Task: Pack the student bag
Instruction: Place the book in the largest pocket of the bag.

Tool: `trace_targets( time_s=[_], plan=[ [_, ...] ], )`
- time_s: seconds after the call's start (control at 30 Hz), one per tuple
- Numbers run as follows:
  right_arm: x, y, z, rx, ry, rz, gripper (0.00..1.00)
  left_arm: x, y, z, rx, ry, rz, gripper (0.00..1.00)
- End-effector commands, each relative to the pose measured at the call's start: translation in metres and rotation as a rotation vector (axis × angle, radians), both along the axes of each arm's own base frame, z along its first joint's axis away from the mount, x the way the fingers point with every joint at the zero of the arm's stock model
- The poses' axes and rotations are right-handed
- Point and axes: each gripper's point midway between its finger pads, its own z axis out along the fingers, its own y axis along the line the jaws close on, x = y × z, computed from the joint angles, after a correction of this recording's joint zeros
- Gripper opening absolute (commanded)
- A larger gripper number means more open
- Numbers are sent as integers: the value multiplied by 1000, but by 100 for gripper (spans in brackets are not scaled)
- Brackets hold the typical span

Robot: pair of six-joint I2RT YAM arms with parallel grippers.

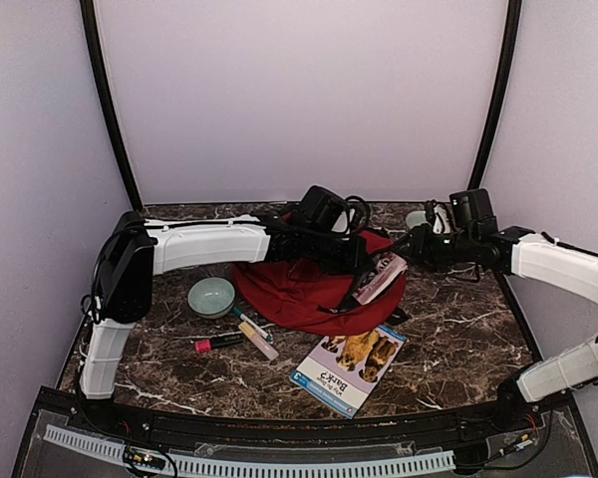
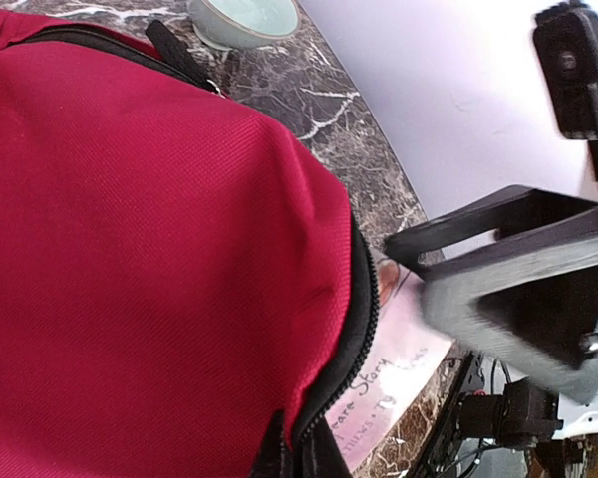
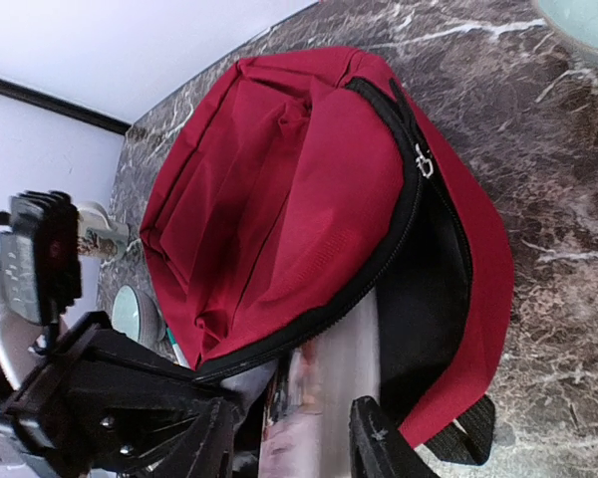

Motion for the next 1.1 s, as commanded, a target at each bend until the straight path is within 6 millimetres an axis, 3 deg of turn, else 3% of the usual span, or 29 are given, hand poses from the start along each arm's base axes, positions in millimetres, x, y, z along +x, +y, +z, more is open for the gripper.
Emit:
trace_targets(
  time_s=[0.0,0.3,0.47,0.77,1.07],
  plan=[
    [-13,-26,21,-74,8,-99,46,-12,-8,39,-114,-42,-101,0],
    [-40,-62,39,-62,29,-274,67,1,-11,32,-133,-31,-118,0],
    [-46,-67,47,-37,10,-297,63,2,-12,28,-138,-11,-120,0],
    [-62,-43,-16,72,217,-274,56,1,-13,36,-152,-1,-122,0],
    [-44,-23,-44,69,262,-230,45,-2,-13,38,-142,14,-128,0]
  ],
)
